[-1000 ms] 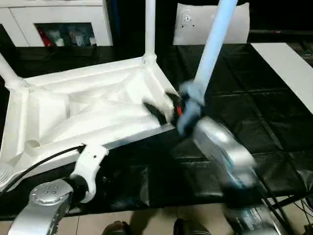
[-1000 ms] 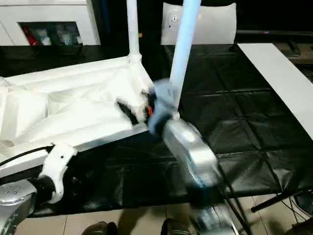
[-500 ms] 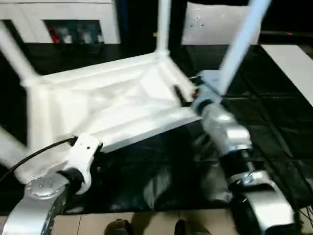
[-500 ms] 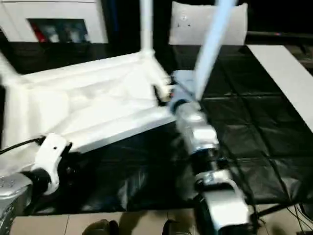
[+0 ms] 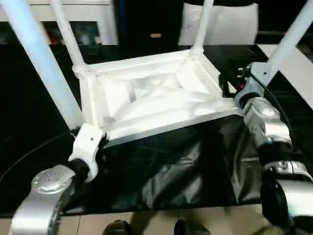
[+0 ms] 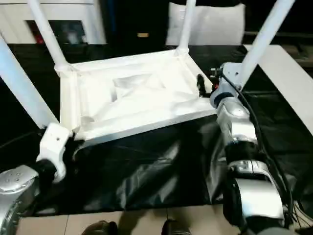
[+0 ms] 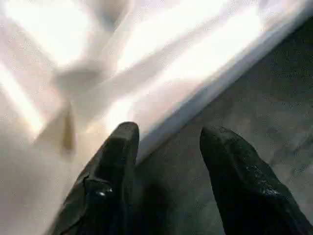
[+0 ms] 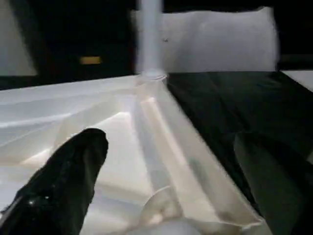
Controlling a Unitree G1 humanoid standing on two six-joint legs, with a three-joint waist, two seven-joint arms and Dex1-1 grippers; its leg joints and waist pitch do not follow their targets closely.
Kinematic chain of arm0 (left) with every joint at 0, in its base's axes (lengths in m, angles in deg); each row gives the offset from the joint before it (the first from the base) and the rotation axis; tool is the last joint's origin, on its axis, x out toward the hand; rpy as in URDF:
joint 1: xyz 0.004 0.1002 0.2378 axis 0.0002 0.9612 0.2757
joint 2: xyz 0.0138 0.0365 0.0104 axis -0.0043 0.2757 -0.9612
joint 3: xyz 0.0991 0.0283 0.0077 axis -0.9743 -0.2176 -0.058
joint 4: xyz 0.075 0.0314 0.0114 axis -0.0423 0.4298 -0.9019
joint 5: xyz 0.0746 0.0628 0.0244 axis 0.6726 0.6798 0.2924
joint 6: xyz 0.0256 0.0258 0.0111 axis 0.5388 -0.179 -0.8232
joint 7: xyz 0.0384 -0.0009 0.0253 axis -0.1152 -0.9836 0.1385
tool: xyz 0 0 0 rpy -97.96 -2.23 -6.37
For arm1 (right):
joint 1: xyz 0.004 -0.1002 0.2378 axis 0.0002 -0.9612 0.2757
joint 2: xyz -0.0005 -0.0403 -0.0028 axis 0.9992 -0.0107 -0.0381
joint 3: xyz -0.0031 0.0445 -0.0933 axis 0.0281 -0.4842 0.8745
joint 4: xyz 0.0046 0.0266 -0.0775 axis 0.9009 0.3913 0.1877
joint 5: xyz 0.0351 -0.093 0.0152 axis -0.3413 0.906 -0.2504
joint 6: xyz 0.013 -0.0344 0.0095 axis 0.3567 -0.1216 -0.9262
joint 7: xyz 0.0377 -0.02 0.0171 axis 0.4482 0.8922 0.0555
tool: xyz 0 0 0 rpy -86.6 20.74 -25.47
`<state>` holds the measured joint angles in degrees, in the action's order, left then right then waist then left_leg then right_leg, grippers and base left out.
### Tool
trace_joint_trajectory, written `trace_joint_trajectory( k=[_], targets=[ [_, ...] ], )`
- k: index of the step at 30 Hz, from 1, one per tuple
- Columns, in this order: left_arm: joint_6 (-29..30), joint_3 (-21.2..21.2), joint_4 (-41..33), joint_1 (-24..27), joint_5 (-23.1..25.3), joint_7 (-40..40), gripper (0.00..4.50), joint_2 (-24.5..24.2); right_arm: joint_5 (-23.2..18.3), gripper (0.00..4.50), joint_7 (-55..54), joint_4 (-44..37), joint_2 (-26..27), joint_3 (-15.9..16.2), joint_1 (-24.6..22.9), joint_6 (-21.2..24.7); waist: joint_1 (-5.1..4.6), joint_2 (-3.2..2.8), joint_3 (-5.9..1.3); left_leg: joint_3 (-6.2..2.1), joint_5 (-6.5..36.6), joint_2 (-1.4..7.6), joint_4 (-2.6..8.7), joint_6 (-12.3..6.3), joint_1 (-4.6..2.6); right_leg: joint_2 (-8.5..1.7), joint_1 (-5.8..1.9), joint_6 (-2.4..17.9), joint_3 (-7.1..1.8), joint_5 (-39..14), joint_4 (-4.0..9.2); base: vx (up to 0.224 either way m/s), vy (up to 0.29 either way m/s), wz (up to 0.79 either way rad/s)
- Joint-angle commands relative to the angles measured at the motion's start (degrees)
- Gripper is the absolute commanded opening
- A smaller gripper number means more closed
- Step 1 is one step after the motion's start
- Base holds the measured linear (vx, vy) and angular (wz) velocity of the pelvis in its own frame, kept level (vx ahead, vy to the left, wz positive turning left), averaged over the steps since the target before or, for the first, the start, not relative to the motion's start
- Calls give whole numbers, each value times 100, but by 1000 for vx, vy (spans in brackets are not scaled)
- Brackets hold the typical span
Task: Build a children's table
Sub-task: Rotate table base
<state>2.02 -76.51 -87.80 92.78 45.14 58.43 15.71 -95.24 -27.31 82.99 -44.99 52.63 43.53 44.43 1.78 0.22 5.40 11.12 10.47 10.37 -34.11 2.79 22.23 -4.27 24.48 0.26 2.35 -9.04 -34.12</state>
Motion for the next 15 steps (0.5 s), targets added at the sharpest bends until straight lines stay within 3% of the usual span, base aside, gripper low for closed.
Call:
trace_joint_trajectory(
  k=[1, 4, 5, 7, 8, 9, 10, 11, 12, 15],
  targets=[
    [-210, 142, -193, 195, -137, -136, 269, 138, -70, 450, 358, -420, 52, 238, -226, 120, 9, -9, -382, -96, 1092, 197, 379, -421, -27, -252, -337, 1130, -167, -982, 373, 0, 0, 0],
    [-647, 185, -449, 789, -51, -525, 296, 442, -265, 450, 956, -1596, 67, 816, -1029, 464, -2, -33, -335, -93, 1295, 223, 401, -499, -38, -226, -302, 1078, -161, -1280, 444, 0, 0, 0],
    [-1030, 236, -553, 1202, -34, -671, 307, 616, -330, 450, 1221, -2309, 5, 1203, -1511, 685, 4, -30, -322, -94, 1361, 237, 410, -488, -41, -229, -298, 1014, -164, -1388, 466, 0, 0, 0],
    [-1453, 359, -601, 1559, -74, -804, 312, 855, -431, 450, 1280, -2834, -15, 1407, -1858, 1012, -5, -74, -271, -113, 1579, 270, 468, -391, -37, -223, -265, 842, -162, -1794, 524, 0, 0, 0],
    [-1597, 413, -613, 1673, -90, -862, 327, 956, -483, 450, 1330, -3016, -18, 1460, -1970, 1155, -20, -60, -277, -115, 1726, 284, 481, -314, -67, -195, -250, 785, -166, -1963, 542, 0, 0, 0],
    [-1820, 474, -652, 1858, -85, -972, 340, 1115, -653, 450, 1465, -3366, -62, 1605, -2167, 1399, -15, -70, -237, -120, 1920, 276, 499, -250, -78, -177, -231, 727, -162, -2189, 581, 0, 0, 0],
    [-1885, 488, -660, 1905, -82, -999, 350, 1159, -694, 450, 1514, -3464, -72, 1639, -2221, 1465, 6, -68, -222, -116, 2053, 292, 499, -204, -112, -178, -204, 649, -168, -2325, 608, 0, 0, 0],
    [-2136, 521, -687, 2085, -50, -1116, 350, 1323, -749, 450, 1633, -3820, -107, 1796, -2428, 1547, -15, -60, -154, -128, 2224, 275, 518, -145, -107, -177, -177, 523, -172, -2626, 652, 0, 0, 0],
    [-2242, 529, -694, 2158, -33, -1170, 355, 1390, -731, 450, 1662, -3960, -116, 1863, -2514, 1524, -30, -57, -113, -148, 2508, 265, 532, -53, -133, -196, -133, 267, -166, -3225, 716, 0, 0, 0],
    [-2720, 546, -633, 2283, 141, -1537, 360, 1533, -645, 450, 1552, -4326, -64, 1898, -2780, 1695, -62, -70, -91, -185, 2742, 226, 510, 53, -186, -190, -82, 13, -143, -3744, 791, 0, 0, 0]
  ],
)
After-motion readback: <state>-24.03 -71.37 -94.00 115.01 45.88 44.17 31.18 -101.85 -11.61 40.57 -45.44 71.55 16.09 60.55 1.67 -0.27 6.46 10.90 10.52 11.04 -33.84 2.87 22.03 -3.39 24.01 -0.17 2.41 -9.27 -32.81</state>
